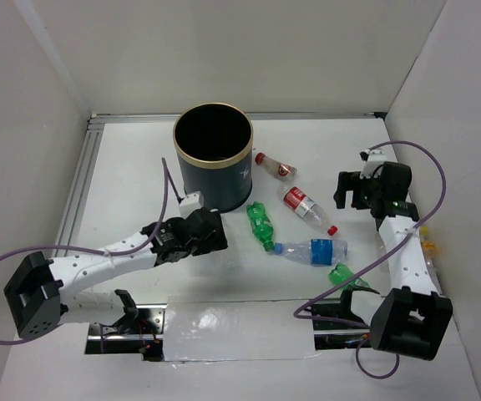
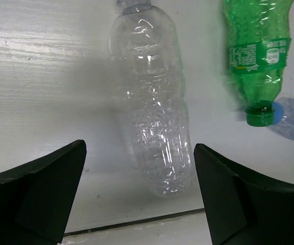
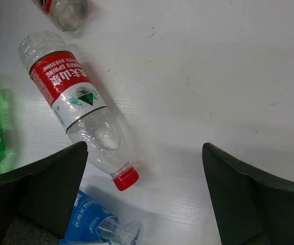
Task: Put the plastic bottles in the bin
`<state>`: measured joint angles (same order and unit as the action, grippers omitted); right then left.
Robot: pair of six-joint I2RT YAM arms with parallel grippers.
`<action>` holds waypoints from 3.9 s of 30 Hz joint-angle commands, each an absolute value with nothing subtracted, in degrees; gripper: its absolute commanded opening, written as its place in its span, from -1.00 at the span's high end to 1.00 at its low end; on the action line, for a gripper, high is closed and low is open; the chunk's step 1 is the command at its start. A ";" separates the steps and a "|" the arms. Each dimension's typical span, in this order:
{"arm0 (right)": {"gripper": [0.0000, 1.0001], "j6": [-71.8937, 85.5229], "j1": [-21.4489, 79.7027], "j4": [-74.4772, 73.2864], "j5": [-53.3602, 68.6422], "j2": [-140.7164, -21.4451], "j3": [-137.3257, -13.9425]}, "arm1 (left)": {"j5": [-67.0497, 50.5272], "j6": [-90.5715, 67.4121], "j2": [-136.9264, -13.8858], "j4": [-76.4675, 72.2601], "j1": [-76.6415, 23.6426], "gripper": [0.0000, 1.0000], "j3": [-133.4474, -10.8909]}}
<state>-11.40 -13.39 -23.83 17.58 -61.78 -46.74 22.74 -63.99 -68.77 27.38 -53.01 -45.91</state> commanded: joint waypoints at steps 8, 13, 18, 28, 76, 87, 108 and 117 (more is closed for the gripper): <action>-1.00 -21.71 -16.44 -26.37 31.81 -59.41 -44.82 | 23.73 -60.73 -76.81 18.64 -52.56 -0.99 -44.82; -0.65 -21.71 -16.44 -25.75 32.43 -60.03 -44.21 | 21.37 -59.25 -79.97 14.42 -51.42 -0.99 -42.98; -0.63 -21.71 -16.44 -25.75 33.57 -60.56 -44.21 | 19.08 -57.57 -86.82 8.71 -49.40 -0.91 -42.98; 0.14 -30.66 -15.38 -31.45 40.85 -65.38 -47.20 | 24.16 -52.13 -77.46 22.13 -60.10 1.00 -50.17; 0.83 -32.96 0.70 -32.53 36.91 -78.58 -74.97 | 29.36 -40.08 -79.28 6.77 -61.35 -0.91 -59.94; 0.71 -16.01 15.63 -4.75 49.21 -95.43 -100.08 | 30.14 -40.77 -101.32 2.19 -60.03 -0.99 -67.84; -1.00 -6.77 23.67 -3.77 41.05 -115.24 -121.13 | 29.72 -41.66 -114.51 5.89 -57.22 -0.02 -73.74; -0.23 -7.73 2.32 -18.44 34.11 -106.00 -108.84 | 28.65 -35.43 -99.20 6.59 -59.23 1.00 -70.16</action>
<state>-7.79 7.40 -11.35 36.77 -110.08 -112.99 28.64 -39.13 -110.91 7.64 -57.78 -71.79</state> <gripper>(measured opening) 0.786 0.663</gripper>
